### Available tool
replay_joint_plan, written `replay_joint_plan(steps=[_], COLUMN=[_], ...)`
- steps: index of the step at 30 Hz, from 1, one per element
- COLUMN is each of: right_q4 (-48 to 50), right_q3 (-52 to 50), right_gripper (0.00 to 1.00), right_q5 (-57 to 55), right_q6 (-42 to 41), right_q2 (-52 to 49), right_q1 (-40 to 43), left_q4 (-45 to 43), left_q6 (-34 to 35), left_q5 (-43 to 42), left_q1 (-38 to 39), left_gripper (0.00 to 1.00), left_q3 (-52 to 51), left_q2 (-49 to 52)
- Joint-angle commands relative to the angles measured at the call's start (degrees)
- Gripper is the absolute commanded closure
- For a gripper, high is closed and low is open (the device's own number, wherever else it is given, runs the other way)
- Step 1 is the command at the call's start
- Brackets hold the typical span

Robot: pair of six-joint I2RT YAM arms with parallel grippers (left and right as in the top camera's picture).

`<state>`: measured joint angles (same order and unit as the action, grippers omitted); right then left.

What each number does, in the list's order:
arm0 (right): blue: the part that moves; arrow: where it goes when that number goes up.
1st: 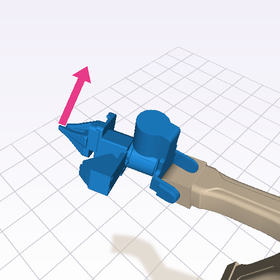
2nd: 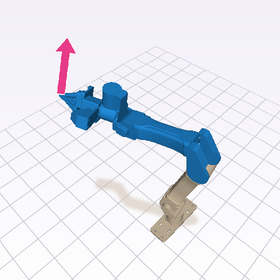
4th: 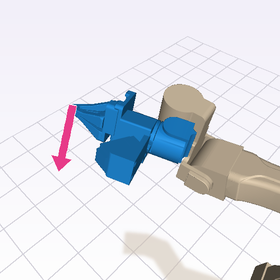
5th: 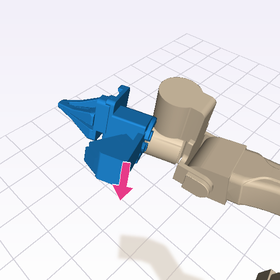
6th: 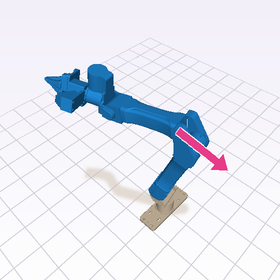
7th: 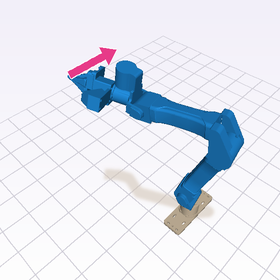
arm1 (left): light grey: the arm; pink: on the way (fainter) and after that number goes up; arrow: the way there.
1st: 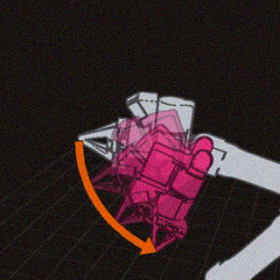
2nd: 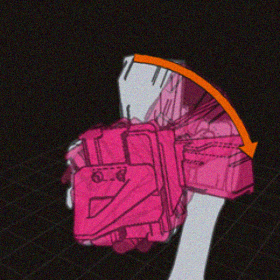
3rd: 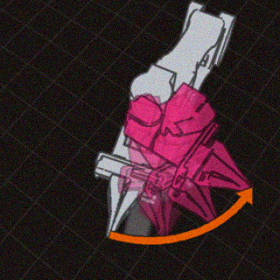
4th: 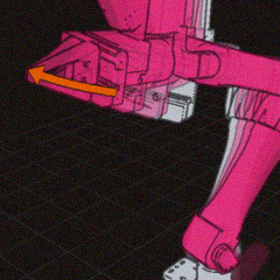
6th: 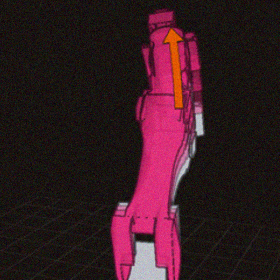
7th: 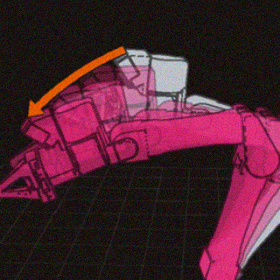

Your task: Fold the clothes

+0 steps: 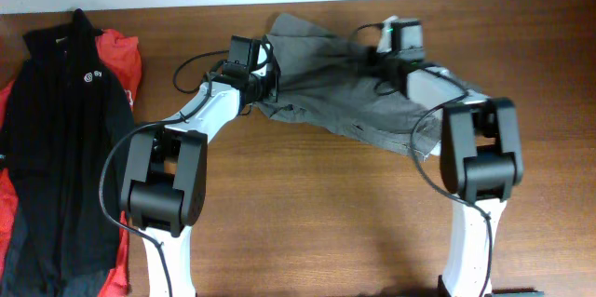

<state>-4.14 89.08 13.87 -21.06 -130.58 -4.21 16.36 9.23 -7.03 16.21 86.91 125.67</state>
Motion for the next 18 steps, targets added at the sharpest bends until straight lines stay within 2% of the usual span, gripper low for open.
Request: replay_joint_plan(steps=[1,6,8,9,12,18], right_q4=[0.44,-5.22,-15.19,-23.3,-37.64,-58.49], right_q3=[5.22,13.55,19.39,23.08,28.04,29.73], right_gripper=[0.96,0.96,0.96,0.96,0.96,0.96], right_q5=[-1.18,4.04,7.19,9.86,11.26,10.97], right_q6=[-0.85,-0.39,0.5,3.23,7.21,13.62], right_q2=[-1.05,-1.05,-1.03,-1.01,-0.92,-0.94], right_q1=[4.09,7.52,8.83,9.25,9.53,8.41], left_q4=[0.26,0.17,-0.83,-1.49,0.15,7.54], left_q6=[0.52,0.5,0.04,0.04,-1.62,-8.7], left_q5=[0.87,0.9,0.87,0.81,-0.52,-3.28], left_q1=[-0.24,-0.24,-0.24,-0.24,-0.17,0.68], left_gripper=[0.99,0.99,0.99,0.99,0.99,0.99], left_q3=[0.68,0.68,0.68,1.18,3.85,13.07], left_q2=[0.44,0.44,0.44,0.24,-0.11,-0.37])
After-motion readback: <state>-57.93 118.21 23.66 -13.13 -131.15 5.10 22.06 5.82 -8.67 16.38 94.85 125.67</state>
